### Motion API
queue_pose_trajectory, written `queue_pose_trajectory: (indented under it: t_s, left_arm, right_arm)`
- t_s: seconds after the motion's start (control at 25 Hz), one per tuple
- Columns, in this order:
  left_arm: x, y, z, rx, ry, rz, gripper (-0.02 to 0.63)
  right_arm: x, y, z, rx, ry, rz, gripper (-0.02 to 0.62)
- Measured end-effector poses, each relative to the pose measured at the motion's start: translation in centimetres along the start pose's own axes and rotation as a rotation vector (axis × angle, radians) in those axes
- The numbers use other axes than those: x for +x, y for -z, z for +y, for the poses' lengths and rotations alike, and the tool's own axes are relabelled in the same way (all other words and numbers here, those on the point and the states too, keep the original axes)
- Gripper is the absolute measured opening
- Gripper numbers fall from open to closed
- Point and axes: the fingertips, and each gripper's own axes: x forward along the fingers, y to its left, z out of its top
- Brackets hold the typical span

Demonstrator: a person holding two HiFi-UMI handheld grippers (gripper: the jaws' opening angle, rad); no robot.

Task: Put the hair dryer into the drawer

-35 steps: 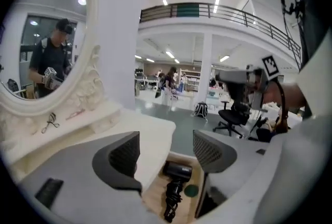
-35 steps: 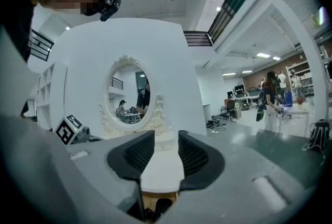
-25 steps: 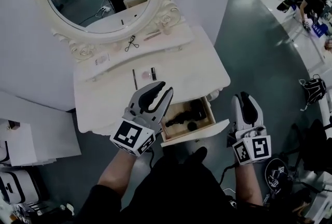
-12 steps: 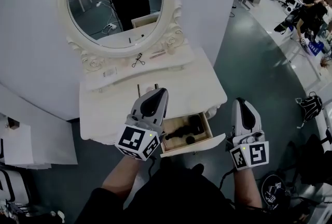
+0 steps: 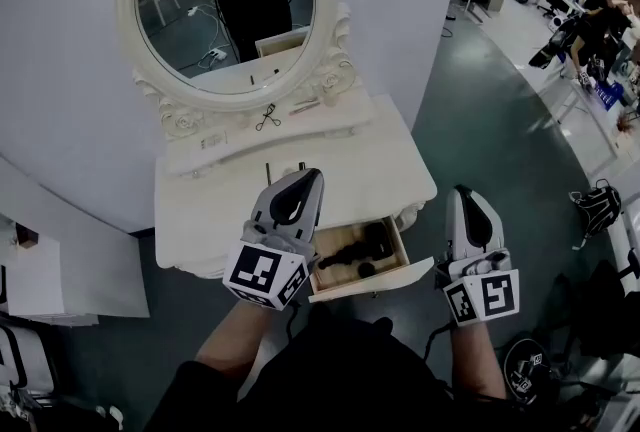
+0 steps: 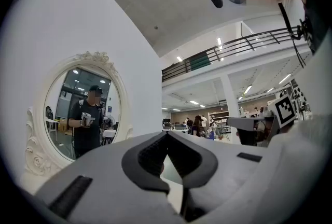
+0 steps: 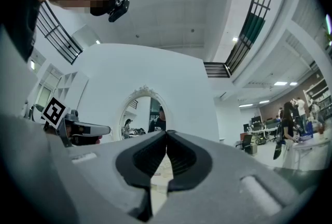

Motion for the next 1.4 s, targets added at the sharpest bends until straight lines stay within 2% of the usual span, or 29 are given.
queue_pose_trajectory:
  t_s: [0.64,1.4]
  left_arm:
    - [0.3,0.5,0.8,0.021,-0.042,0.013,0.000]
    - [0.9,1.1,0.8,0.025,-0.040,0.021,0.000]
  right_arm:
    - [0.4,0.4,-0.2,0.013,-0.002,0.001,0.000]
    - [0.8,0.8,-0.5,0.016,-0.008,0.003,0.000]
